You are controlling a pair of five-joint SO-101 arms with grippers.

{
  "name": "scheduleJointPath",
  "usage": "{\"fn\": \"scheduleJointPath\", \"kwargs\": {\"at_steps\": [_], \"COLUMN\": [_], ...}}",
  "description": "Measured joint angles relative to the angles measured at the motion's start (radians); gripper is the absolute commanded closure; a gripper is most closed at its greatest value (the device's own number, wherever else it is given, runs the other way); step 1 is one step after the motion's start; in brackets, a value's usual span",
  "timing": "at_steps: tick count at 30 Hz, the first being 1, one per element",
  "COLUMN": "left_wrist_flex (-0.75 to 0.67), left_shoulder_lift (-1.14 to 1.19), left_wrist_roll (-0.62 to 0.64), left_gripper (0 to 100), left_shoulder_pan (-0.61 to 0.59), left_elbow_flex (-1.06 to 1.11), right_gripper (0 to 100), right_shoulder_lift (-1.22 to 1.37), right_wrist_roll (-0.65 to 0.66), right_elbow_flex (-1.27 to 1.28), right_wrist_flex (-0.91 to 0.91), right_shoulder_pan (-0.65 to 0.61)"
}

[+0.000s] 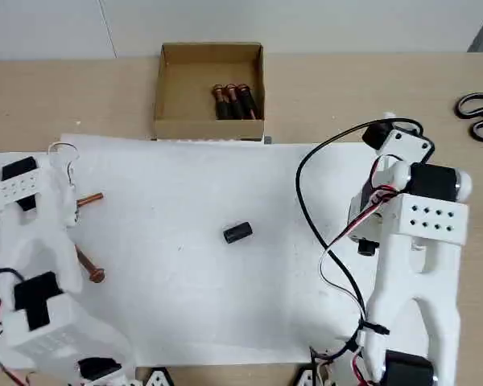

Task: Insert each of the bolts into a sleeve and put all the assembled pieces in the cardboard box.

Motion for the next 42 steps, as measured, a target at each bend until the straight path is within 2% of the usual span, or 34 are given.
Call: {"fn": "scheduleJointPath", "kwargs": {"at_steps": [8,16,22,42], "left_wrist_flex": [-0.049,-0.055,-0.055,-0.091], "left_shoulder_lift": [0.006,0.006,0.012,0.021], "left_wrist_roll": [0.002,0.005,0.005,0.005], "left_gripper": [99,87,87,87], "left_shoulder_pan": [0.000,0.000,0.000,-0.015], "left_elbow_flex": [-0.003,-0.014,-0.014,-0.014], "right_gripper": [99.5,99.5,99.5,99.5], "right_shoulder_lift": [0.000,0.000,0.000,0.000], "right_wrist_roll": [0.000,0.005,0.054,0.055], "right_elbow_flex": [0.000,0.000,0.000,0.000], "right_wrist_flex": [0.000,0.000,0.000,0.000], "right_shoulder_pan": [0.000,0.000,0.000,0.000]}}
